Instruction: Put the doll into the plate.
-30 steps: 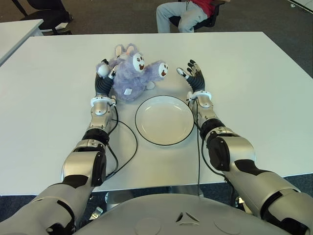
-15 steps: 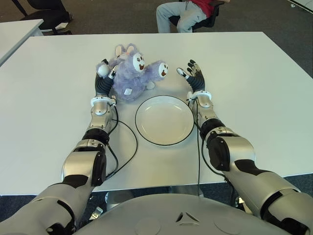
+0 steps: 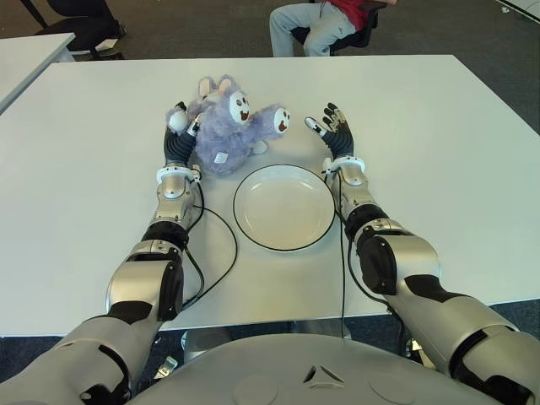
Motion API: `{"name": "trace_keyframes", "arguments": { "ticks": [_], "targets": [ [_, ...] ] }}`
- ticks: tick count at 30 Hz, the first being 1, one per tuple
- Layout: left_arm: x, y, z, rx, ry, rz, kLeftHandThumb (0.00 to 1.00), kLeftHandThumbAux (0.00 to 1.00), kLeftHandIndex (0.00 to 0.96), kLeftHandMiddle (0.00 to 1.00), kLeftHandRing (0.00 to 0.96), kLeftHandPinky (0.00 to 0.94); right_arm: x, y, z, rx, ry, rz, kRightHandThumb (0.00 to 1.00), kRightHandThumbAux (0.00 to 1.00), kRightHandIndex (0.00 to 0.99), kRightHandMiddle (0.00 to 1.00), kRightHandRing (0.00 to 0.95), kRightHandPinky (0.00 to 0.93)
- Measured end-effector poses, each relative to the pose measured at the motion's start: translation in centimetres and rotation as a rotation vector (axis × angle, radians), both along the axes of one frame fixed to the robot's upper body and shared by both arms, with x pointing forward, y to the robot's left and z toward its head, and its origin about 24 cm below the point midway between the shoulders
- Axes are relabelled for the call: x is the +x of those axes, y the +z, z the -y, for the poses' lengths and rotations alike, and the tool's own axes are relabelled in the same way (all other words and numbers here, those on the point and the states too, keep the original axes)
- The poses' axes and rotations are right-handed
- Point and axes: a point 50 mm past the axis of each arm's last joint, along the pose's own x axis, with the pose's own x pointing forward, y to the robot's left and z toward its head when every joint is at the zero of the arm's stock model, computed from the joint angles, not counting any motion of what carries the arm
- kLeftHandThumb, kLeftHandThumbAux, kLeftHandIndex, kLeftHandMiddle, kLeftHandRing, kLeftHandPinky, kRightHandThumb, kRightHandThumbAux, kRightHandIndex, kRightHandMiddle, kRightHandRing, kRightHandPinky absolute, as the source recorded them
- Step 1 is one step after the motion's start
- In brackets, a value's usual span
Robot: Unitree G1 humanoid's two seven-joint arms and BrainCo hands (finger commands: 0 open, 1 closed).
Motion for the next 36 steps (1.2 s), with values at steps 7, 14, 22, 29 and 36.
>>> {"name": "trace_keyframes", "arguments": {
  "ticks": [7,14,22,29,36],
  "targets": [
    [0.0,0.0,0.1,-0.002,-0.001,0.000,0.000,0.481,0.000,0.067,0.070,0.071,0.0,0.0,0.1,-0.002,-0.003,0.000,0.066,0.691,0.003,0.033,0.023,0.018],
    [0.0,0.0,0.1,-0.006,-0.004,0.001,0.000,0.489,0.000,0.082,0.093,0.106,0.0,0.0,0.6,-0.008,-0.012,0.001,0.064,0.689,0.003,0.032,0.022,0.021],
    [0.0,0.0,0.1,-0.010,-0.003,0.003,0.000,0.493,0.000,0.090,0.102,0.104,0.0,0.0,1.0,-0.011,-0.023,0.001,0.059,0.676,0.003,0.032,0.021,0.013],
    [0.0,0.0,0.1,-0.011,-0.003,0.005,0.000,0.490,0.000,0.098,0.114,0.124,0.0,0.1,1.4,-0.015,-0.032,0.002,0.056,0.666,0.001,0.031,0.020,0.012],
    [0.0,0.1,0.1,-0.011,-0.004,0.009,0.000,0.486,0.000,0.095,0.110,0.118,0.0,0.1,1.5,-0.016,-0.038,0.002,0.057,0.668,0.003,0.032,0.021,0.014]
  ]
}}
